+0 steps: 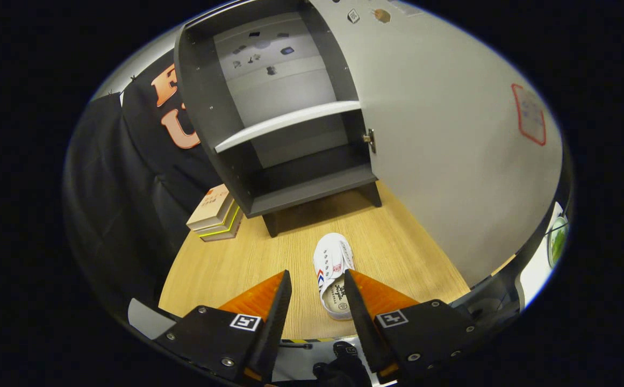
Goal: Open the shoe cabinet door, grab the shoes and put them into the shoe cabinet, then close the shoe cabinet door.
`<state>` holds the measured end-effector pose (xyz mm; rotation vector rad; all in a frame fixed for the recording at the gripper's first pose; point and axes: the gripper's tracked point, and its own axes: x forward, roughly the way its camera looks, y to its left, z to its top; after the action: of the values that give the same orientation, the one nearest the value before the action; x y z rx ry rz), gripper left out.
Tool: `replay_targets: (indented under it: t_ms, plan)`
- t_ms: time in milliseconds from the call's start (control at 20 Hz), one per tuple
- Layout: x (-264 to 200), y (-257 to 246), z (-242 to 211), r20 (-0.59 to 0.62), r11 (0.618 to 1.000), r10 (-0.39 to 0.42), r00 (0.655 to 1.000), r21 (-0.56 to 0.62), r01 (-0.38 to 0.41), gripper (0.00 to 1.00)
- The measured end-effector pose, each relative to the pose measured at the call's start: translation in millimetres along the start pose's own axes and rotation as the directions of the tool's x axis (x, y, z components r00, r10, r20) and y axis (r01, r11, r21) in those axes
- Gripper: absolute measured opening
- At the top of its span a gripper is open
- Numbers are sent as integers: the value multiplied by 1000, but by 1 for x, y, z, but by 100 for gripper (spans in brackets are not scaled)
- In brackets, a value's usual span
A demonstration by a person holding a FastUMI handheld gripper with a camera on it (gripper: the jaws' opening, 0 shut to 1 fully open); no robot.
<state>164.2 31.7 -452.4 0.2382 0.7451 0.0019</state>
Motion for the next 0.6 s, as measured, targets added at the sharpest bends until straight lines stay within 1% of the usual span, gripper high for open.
replay_targets:
  t_ms: [200, 350, 400, 600]
  plan:
    - [40, -3, -32, -86, 1000, 15, 996, -11, -16, 64]
    - [73, -6, -59, -148, 999, 18, 989, -25, -22, 59]
    - [83, -7, -68, -168, 999, 20, 986, -27, -25, 59]
    - [117, -17, -85, -203, 999, 3, 979, -41, -11, 58]
